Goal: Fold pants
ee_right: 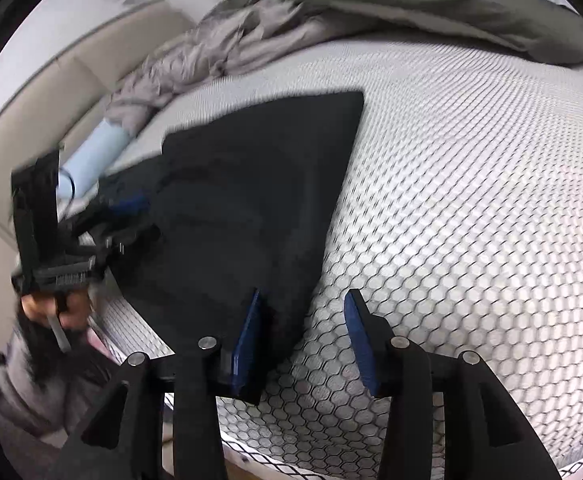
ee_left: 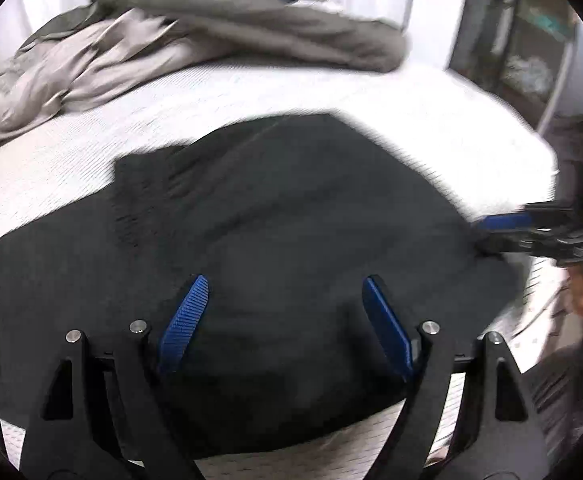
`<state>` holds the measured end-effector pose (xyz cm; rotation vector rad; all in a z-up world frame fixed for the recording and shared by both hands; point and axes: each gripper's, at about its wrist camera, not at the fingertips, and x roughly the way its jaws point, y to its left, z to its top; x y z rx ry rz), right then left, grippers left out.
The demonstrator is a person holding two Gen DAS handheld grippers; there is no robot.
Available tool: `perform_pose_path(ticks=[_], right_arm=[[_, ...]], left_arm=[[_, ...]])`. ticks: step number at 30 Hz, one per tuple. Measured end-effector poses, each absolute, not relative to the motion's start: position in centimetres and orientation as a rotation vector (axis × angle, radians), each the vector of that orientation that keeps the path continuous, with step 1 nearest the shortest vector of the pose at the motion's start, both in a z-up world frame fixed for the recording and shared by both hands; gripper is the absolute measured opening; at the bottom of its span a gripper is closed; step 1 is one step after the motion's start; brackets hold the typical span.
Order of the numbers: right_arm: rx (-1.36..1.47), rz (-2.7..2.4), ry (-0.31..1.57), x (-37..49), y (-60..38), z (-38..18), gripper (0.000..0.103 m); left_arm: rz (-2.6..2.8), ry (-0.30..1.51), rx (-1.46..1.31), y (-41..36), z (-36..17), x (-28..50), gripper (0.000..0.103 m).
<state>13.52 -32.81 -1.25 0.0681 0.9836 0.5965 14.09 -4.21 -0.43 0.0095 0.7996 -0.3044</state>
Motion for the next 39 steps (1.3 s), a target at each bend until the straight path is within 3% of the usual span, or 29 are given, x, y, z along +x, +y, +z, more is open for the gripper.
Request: perform_pose_path(ticks=[4, 9, 19, 24, 27, 33, 39], right_arm=[[0.171, 0.551, 0.938, 15.6, -32.8, -0.4, 0.044], [0.187, 0.594, 1.071, 20.3, -30.6, -2.9, 0.044], [0.175, 0.550, 1.077, 32.7, -27.7, -3.7, 0.027], [0.110, 0.413, 1.015, 37.3, -26.4, -2.8, 0.026], [0.142, 0.385, 1.010, 36.2, -27.7, -1.6, 0.027], [0.138, 0.360, 0.959, 24.7, -32.5, -0.6, 0.030], [-0.026, 0.467, 0.820, 16.0, -25.8, 0.9, 0.030]], left_arm=[[-0.385, 0.765, 0.071, -9.8, -0.4, 14.8, 0.078], [-0.379, 0.870, 0.174, -14.9, -4.1, 16.0, 0.079], [-0.436, 0.917, 0.136, -14.1, -4.0, 16.6, 0.079], [-0.463, 0.921, 0.116, -13.8, -3.6, 16.9, 0.080], [-0.496, 0.916, 0.078, -12.9, -2.8, 16.7, 0.080], [-0.391, 0.823, 0.047, -7.1, 0.6, 15.4, 0.080], [-0.263, 0.854, 0.006, -1.5, -1.1, 17.4, 0.079]])
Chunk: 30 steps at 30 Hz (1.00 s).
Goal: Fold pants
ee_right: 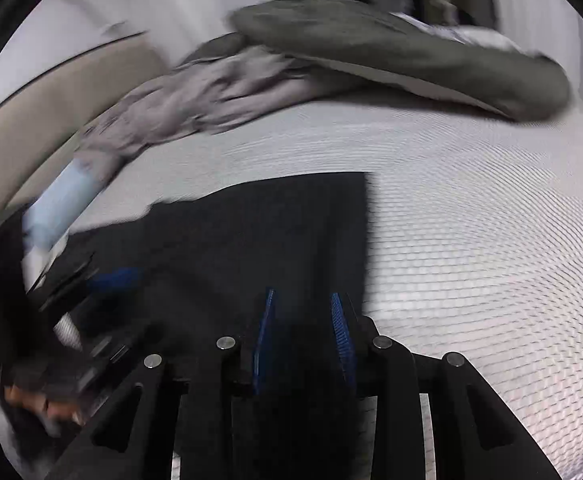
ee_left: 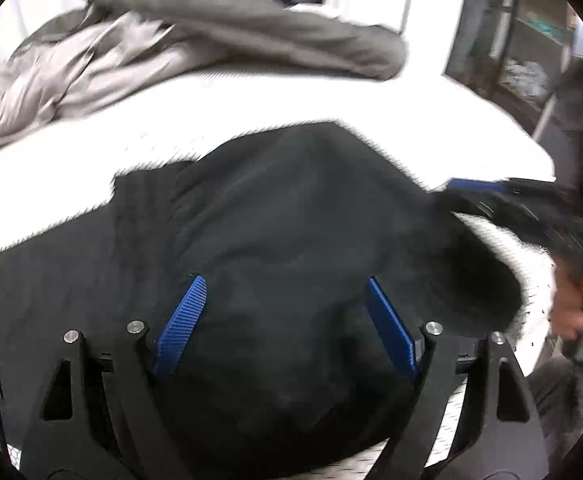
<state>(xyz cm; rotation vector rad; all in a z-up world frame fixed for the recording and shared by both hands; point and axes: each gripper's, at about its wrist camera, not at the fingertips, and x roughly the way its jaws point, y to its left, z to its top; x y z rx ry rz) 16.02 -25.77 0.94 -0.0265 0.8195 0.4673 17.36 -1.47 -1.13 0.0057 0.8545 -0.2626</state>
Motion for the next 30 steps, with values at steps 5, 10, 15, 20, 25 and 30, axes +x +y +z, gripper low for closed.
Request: perform_pose_path(ticks=[5, 10, 15, 20, 25, 30], right_arm=[[-0.300, 0.522, 0.881, 16.5, -19.1, -4.2, 0.030], [-0.247, 0.477, 0.828, 16.4, -24.0, -3.8, 0.031], [-0.180, 0.507, 0.810, 16.1, -24.1, -1.1, 0.033], [-0.169, 0.552, 0.862, 21.1, -19.1, -1.1, 0.040], [-0.374, 0.557, 0.918, 24.2, -17.5, -4.3, 0.040], [-0.351, 0.357, 0.907, 24.5, -21.3, -3.5, 0.040]], left_arm=[[-0.291, 0.900, 0.088, -1.3, -3.3, 17.1, 0.073], [-0.292, 0.891, 0.099, 0.7, -3.7, 16.0, 0.073], [-0.303, 0.839, 0.026, 2.2, -0.7, 16.0, 0.073], [-0.314, 0.870, 0.034, -0.1, -0.9, 20.8, 0.065], [-0.299, 0.942, 0.086, 0.5, -3.6, 23.1, 0.042], [-0.265, 0.938, 0.063, 2.3, -2.6, 22.2, 0.036]])
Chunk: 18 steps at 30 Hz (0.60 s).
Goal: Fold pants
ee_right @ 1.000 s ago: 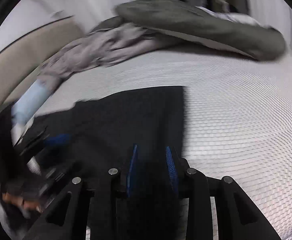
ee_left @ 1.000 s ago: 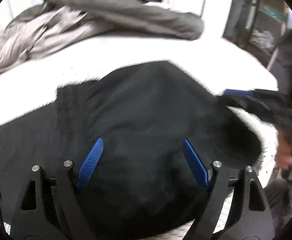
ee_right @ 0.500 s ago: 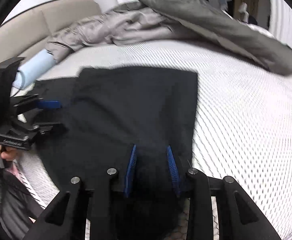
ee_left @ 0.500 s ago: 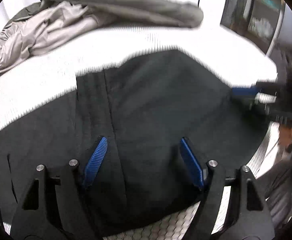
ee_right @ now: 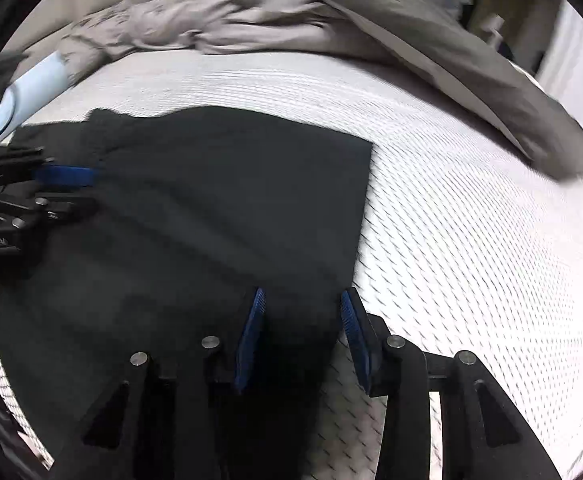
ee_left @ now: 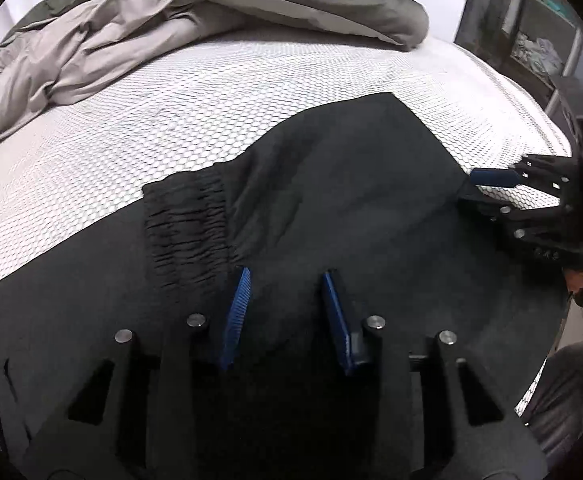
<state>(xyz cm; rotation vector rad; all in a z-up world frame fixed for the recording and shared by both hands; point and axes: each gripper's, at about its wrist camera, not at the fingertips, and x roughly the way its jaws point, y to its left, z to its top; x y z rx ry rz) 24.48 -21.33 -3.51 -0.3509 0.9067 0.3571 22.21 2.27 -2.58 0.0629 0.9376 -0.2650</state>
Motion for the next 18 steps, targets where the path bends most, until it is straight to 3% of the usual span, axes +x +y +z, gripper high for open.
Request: perform_pose_path(ticks=[8, 10, 12, 18], right_arm=[[-0.122, 0.539, 0.872, 26.7, -17.8, -0.7, 0.040], [-0.171, 0.582, 0.921, 27.6, -15.6, -2.3, 0.041], [-0.271, 0.551, 0.946, 29.3, -13.4, -3.8, 0.040], [-0.361, 0.287, 0.890, 29.6, -17.2, -3.4, 0.039]], left_arm=[[-0.254, 0.879, 0.002, 2.0, -0.1, 24.6, 0.036], [-0.233, 0.943, 0.005, 2.1, -2.1, 26.1, 0.036], [-0.229, 0.957, 0.009, 2.4, -3.3, 26.9, 0.028], [-0.238, 0.926, 0.001, 3.9, -2.3, 25.1, 0.023]])
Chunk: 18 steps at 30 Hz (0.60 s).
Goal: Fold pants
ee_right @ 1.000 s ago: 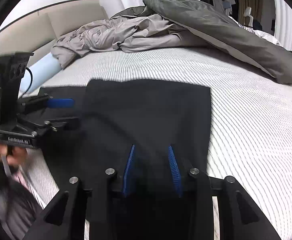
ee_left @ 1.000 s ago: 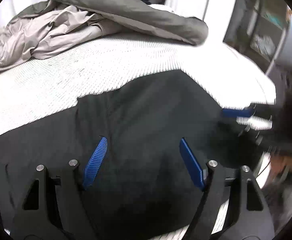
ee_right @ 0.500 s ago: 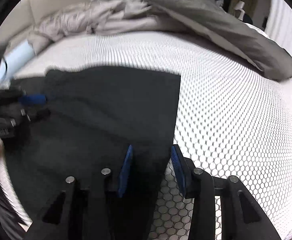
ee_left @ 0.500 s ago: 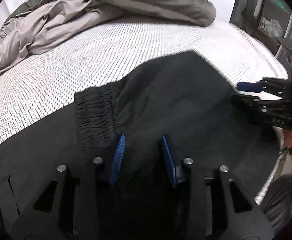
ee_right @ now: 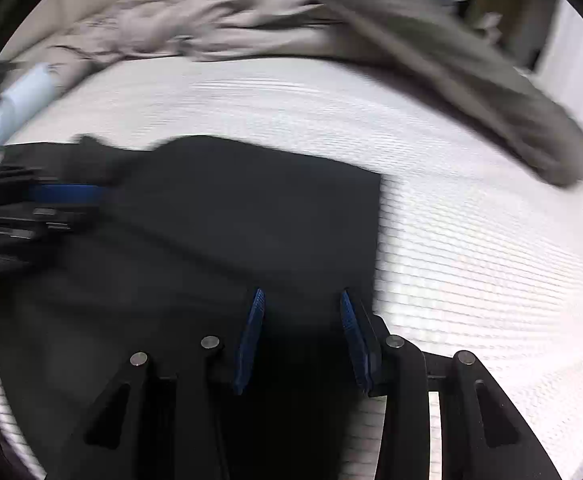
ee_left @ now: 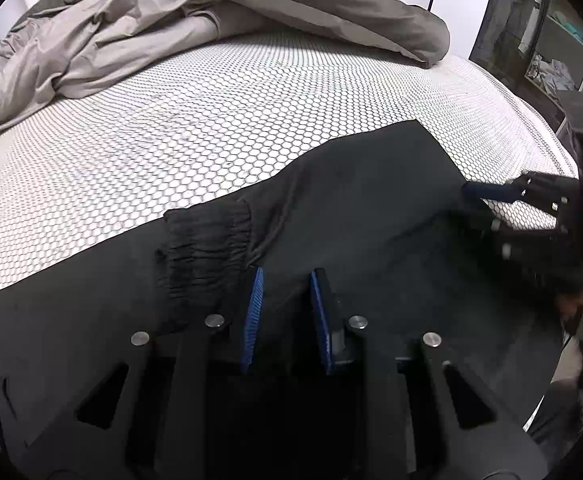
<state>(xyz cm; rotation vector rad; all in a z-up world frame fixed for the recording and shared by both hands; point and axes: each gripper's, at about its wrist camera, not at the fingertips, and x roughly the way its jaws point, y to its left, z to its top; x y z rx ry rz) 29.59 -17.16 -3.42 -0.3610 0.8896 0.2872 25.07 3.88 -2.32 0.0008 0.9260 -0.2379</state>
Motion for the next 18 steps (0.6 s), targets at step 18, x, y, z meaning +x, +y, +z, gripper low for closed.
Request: perform_pose_path(ticks=[18], right_arm=[[-0.213, 0.326, 0.812, 31.6, -12.6, -0.5, 0.047]], left_arm=[[-0.190, 0.918, -0.110, 4.3, -1.8, 28.8, 0.029]])
